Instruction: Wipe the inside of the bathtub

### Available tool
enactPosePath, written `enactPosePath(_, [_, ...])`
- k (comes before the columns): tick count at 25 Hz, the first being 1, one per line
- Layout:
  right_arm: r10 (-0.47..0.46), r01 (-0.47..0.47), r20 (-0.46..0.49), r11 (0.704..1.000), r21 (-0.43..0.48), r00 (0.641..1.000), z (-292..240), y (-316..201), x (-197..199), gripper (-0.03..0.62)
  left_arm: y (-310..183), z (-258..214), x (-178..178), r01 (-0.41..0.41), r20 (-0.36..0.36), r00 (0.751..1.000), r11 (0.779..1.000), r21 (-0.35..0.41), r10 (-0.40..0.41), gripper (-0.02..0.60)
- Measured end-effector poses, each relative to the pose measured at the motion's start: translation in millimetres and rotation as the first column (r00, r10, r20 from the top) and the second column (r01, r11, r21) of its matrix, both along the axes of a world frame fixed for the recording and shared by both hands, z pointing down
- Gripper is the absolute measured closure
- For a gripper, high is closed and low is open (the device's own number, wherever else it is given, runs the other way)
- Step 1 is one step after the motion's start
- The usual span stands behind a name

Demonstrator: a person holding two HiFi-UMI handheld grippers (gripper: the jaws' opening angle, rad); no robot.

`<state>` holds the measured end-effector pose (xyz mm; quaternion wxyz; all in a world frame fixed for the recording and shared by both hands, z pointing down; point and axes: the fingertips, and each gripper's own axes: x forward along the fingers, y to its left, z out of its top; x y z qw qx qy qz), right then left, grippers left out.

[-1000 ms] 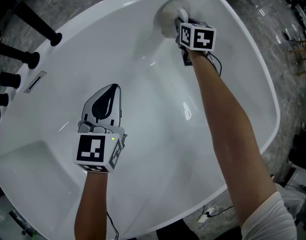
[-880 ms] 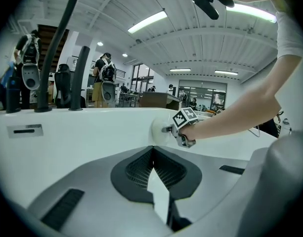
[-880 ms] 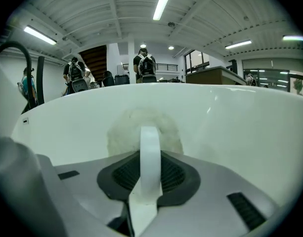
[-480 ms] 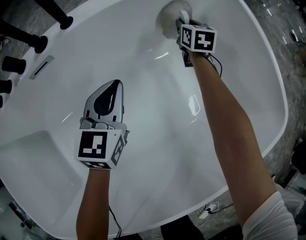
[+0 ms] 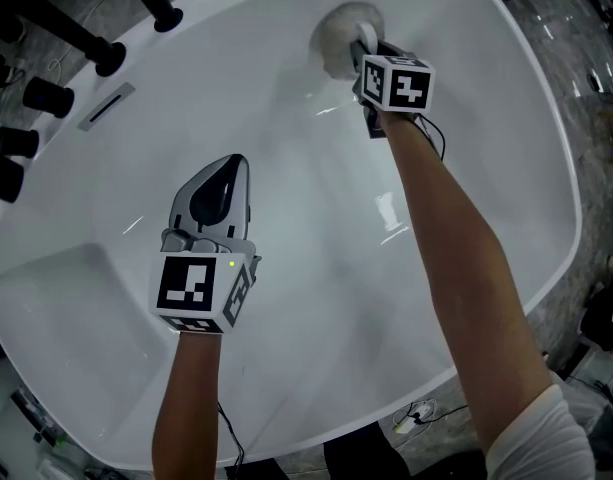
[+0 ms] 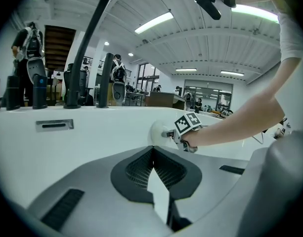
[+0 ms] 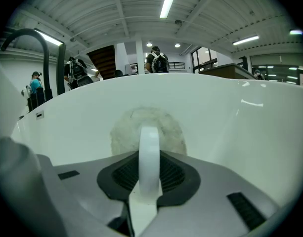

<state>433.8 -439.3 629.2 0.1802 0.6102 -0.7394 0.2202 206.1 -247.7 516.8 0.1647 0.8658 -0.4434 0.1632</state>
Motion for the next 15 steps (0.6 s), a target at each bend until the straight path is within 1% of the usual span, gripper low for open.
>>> enactPosePath(5, [-0.014, 0.014, -0.02, 1.0, 0.005, 1.0, -9, 8, -27, 0.499, 8, -7, -23, 0.025, -0.006, 1.0, 1.0, 0.002, -0.025, 0.569])
enactPosePath(9, [-0.045, 0.045, -0.001, 0.999, 0.002, 0.999, -8, 13, -58, 0.499, 17, -9, -48, 0.051, -0.005, 0.999, 0.999, -0.001, -0.051, 0.569])
enactPosePath(13, [-0.052, 0.052, -0.007, 0.999, 0.006, 0.999, -14, 21, -81, 0.499, 26, -12, -69, 0.067, -0.004, 0.998, 0.998, -0.001, -0.067, 0.569])
enactPosePath(15, [-0.061, 0.061, 0.005, 0.998, 0.002, 0.998, -14, 24, -95, 0.499, 31, -15, -80, 0.077, -0.005, 0.997, 0.997, -0.002, -0.077, 0.569])
